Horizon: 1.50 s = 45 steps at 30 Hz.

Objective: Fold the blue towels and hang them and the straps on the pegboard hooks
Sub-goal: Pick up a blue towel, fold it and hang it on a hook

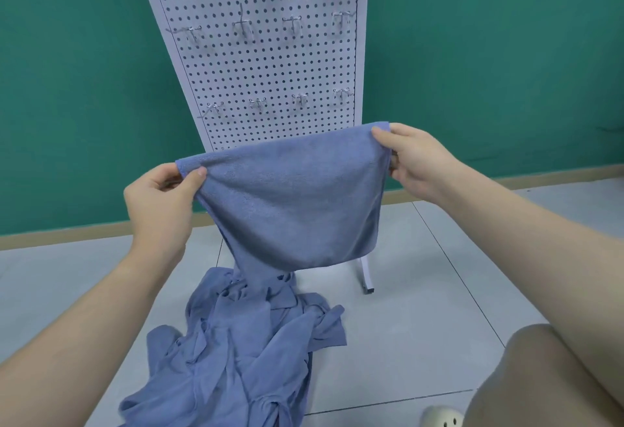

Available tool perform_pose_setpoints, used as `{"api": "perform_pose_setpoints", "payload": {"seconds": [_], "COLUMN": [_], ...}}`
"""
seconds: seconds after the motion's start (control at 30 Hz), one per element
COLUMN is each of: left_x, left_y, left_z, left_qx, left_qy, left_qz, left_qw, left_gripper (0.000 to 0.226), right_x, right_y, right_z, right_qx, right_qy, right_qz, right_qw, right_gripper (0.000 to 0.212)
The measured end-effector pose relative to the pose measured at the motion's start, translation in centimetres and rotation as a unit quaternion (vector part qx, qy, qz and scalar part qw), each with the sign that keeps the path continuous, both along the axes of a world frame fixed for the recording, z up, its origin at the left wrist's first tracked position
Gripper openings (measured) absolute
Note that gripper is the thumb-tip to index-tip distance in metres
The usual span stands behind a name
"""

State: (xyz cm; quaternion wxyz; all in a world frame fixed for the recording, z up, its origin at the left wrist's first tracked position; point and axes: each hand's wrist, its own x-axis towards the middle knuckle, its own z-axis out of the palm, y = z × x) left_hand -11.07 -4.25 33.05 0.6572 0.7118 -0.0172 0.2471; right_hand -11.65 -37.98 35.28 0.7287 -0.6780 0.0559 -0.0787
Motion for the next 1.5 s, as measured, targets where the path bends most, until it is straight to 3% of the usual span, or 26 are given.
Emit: {"api": "perform_pose_setpoints", "payload": {"seconds": [0.2, 0.3, 0.37, 0.47, 0.6, 0.7, 0.87, 1.03, 1.17, 1.23, 1.5], "left_x": [0.5, 0.7, 0.9, 0.8, 0.9, 0.9, 0.4, -0.7, -0.6, -0.3, -1.5], "left_y": [0.4, 0.6, 0.9, 1.0, 1.0, 1.2, 0.2, -2.4, -3.7, -4.5, -6.3], "left_z": [-0.1, -0.3, -0.6, -1.1, -1.9, -2.7, -3.0, -2.5, -2.8, -3.4, -2.6], "left_qx": [-0.049, -0.075, -0.07, -0.082, -0.136, -0.138, -0.063, 0.021, 0.082, 0.095, 0.15], "left_qy": [0.057, 0.111, 0.152, 0.194, 0.231, 0.257, 0.237, 0.179, 0.146, 0.135, 0.079], "left_qz": [0.06, 0.023, -0.029, -0.073, -0.066, -0.027, 0.012, -0.037, -0.072, -0.091, -0.092], "left_qw": [0.995, 0.991, 0.985, 0.975, 0.961, 0.956, 0.969, 0.983, 0.983, 0.982, 0.981], "left_gripper": [0.024, 0.022, 0.017, 0.008, 0.01, 0.012, 0.012, 0.015, 0.055, 0.064, 0.031], "right_x": [0.1, 0.1, 0.1, 0.3, -0.3, -0.4, -0.5, -1.1, -1.8, -2.0, -2.0], "right_y": [0.5, 0.4, 0.2, -0.1, 0.6, 1.1, 2.2, 5.5, 9.2, 11.0, 13.8], "right_z": [-0.3, -0.6, -0.6, -0.7, -1.2, -1.8, -3.2, -3.3, -3.5, -3.6, -3.8], "right_qx": [-0.078, -0.07, -0.031, 0.047, 0.057, 0.029, -0.066, -0.077, -0.062, -0.052, -0.059], "right_qy": [-0.038, -0.027, 0.008, 0.076, 0.172, 0.185, 0.167, 0.133, 0.12, 0.112, 0.103], "right_qz": [-0.04, -0.074, -0.095, -0.049, 0.015, 0.024, 0.017, 0.062, 0.082, 0.089, 0.033], "right_qw": [0.995, 0.994, 0.995, 0.995, 0.983, 0.982, 0.984, 0.986, 0.987, 0.988, 0.992], "right_gripper": [0.013, 0.008, 0.014, 0.033, 0.012, 0.014, 0.014, 0.019, 0.015, 0.016, 0.027]}}
